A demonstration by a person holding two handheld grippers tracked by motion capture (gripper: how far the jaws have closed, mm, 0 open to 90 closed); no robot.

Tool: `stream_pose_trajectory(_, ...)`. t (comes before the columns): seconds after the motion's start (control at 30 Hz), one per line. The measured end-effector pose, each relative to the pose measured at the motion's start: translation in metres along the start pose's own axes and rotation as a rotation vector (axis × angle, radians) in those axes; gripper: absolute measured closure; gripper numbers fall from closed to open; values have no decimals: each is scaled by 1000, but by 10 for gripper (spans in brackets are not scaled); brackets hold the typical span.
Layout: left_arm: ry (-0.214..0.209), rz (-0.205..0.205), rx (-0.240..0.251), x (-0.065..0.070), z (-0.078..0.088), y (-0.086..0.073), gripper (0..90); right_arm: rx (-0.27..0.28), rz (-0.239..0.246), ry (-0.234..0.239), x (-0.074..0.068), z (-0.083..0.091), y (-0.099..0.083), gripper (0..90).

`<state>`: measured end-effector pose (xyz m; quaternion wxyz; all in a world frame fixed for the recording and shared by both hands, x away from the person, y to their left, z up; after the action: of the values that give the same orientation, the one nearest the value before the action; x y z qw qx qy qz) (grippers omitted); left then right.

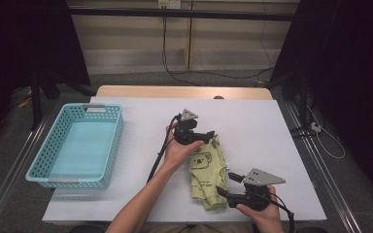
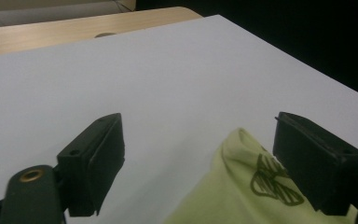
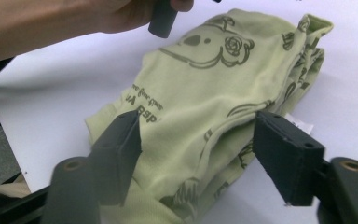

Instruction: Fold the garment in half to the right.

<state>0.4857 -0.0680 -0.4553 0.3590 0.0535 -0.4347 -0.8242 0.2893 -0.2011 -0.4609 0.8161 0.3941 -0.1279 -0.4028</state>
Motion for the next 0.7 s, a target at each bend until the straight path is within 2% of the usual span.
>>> stream_pose_trajectory(0.13,-4,3,-17,-4,5,-2,80,17,5,3,1,0,3,256)
stream_pose_trajectory(0.17,-2,0,-13,-4,6,-3,74,18,6,10,1,0,4,202)
stream_pose_trajectory(0.3,14,-22,6,-7,14,-8,50,28,14,24,-1,-1,8,144)
stream_pose_trajectory(0.33,5,-12,10,-9,19,-11,49,31,21,23,-1,-1,9,135)
stream_pose_trajectory(0.4,26,-31,6,-11,23,-13,44,36,26,17,-1,-1,10,125)
stream_pose_trajectory(0.47,17,-36,11,-11,29,-14,44,34,43,1,0,-2,9,115)
stream_pose_trajectory(0.5,17,-36,11,-11,29,-14,44,34,43,1,0,-2,9,115)
stream_pose_trajectory(0.53,16,-35,24,-13,37,-14,43,29,30,20,0,-3,9,110)
stream_pose_trajectory(0.63,17,-35,37,-15,43,-16,41,25,40,8,1,-4,9,113)
stream_pose_trajectory(0.7,32,-62,33,-19,50,-21,40,27,43,19,1,-4,11,99)
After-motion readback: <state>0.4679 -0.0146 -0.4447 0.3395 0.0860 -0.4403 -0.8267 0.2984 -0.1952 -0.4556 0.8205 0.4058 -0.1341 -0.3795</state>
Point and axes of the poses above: each handheld gripper's, and its own axes: z roughly backward along the jaws, y roughly out of its top, x roughly to its right, the point moved 6 cm from there along -z, roughly forward along the jaws, and after that the axes turned 11 degrees about -x, right-handed, at the moved point
